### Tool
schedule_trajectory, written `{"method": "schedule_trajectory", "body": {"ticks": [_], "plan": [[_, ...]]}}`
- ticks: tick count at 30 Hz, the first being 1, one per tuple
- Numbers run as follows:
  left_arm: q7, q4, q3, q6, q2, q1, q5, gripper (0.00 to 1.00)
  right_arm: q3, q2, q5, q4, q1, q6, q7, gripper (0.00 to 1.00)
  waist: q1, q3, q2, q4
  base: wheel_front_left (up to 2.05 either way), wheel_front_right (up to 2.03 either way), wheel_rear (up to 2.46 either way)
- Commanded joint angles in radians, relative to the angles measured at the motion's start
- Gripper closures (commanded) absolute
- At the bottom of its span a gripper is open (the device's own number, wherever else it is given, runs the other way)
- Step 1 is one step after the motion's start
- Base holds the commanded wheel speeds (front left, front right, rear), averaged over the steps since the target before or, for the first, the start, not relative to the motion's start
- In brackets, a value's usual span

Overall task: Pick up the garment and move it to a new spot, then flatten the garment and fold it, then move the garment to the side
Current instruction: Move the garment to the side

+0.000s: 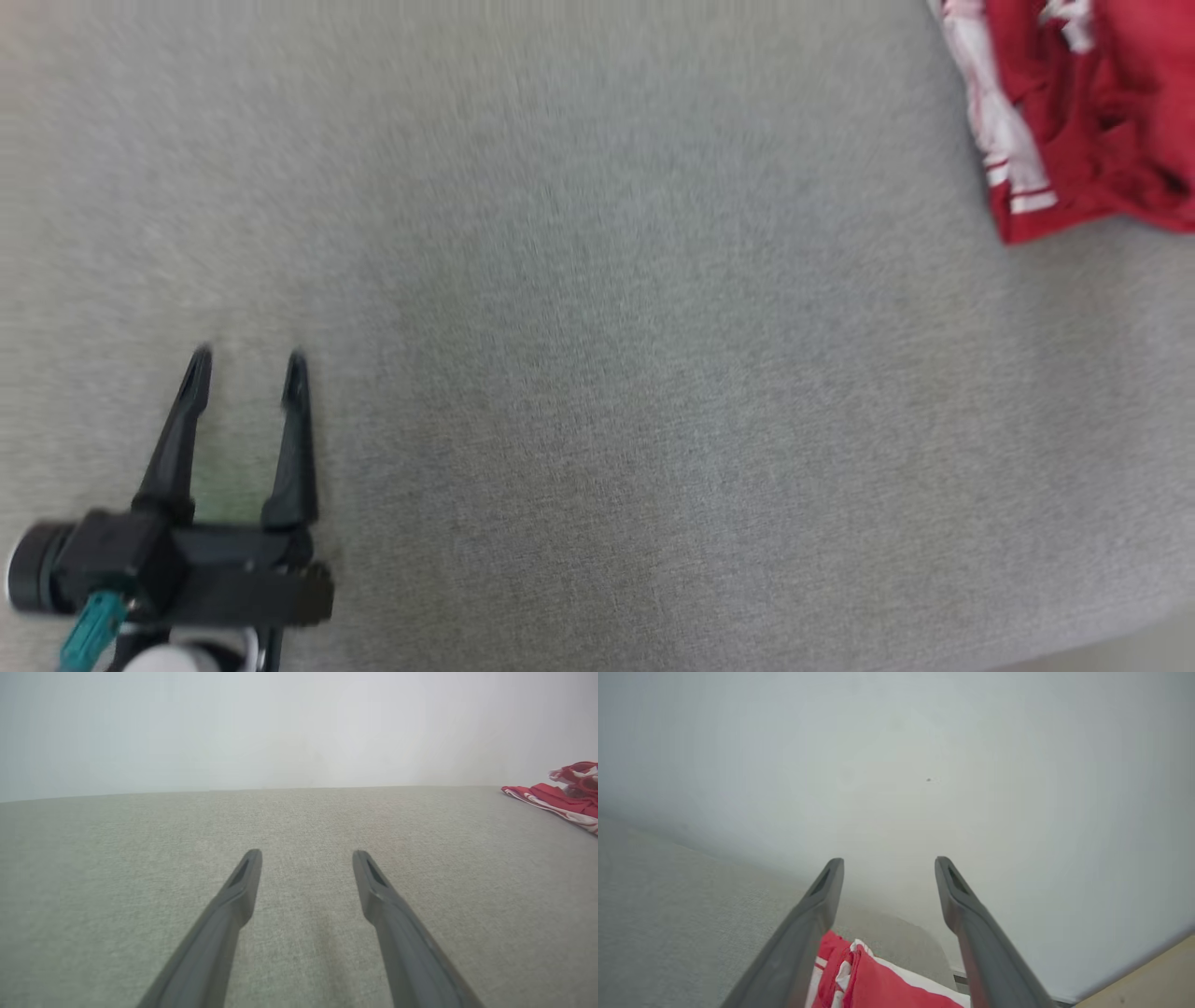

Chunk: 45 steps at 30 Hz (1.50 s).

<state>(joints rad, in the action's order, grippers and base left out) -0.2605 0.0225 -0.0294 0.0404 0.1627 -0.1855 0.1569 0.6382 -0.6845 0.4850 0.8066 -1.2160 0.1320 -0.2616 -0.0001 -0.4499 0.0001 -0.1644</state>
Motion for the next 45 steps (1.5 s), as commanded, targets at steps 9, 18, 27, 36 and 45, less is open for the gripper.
{"method": "schedule_trajectory", "body": {"ticks": [9, 18, 27, 36, 45], "plan": [[-0.005, -0.015, 0.056, -0.009, -0.028, 0.109, 0.032, 0.0, -0.276, 0.144, -0.096, -0.236, 0.394, -0.003, -0.004, 0.0, 0.0001, 0.242, -0.0001, 0.07, 0.0, 0.0, 0.0], [-0.005, -0.048, 0.067, 0.005, -0.047, 0.143, 0.031, 0.0, -0.43, 0.281, -0.151, -0.383, 0.69, -0.003, -0.004, 0.0, 0.0001, 0.305, -0.0001, 0.108, 0.0, 0.0, 0.0], [-0.004, -0.091, 0.066, 0.019, -0.064, 0.147, 0.022, 0.0, -0.491, 0.422, -0.197, -0.504, 0.926, -0.003, -0.004, 0.0, 0.0001, 0.339, -0.0001, 0.137, 0.0, 0.0, 0.0], [-0.004, -0.147, 0.068, 0.033, -0.078, 0.145, 0.023, 0.0, -0.546, 0.521, -0.268, -0.58, 1.108, -0.003, 0.009, 0.0, 0.0001, 0.39, -0.0001, 0.172, 0.0, 0.0, 0.0], [-0.004, -0.167, 0.074, 0.042, -0.087, 0.202, 0.02, 0.0, -0.589, 0.575, -0.28, -0.601, 1.214, -0.003, 0.028, 0.0, 0.0001, 0.454, -0.0001, 0.18, 0.0, 0.0, 0.0]]}}
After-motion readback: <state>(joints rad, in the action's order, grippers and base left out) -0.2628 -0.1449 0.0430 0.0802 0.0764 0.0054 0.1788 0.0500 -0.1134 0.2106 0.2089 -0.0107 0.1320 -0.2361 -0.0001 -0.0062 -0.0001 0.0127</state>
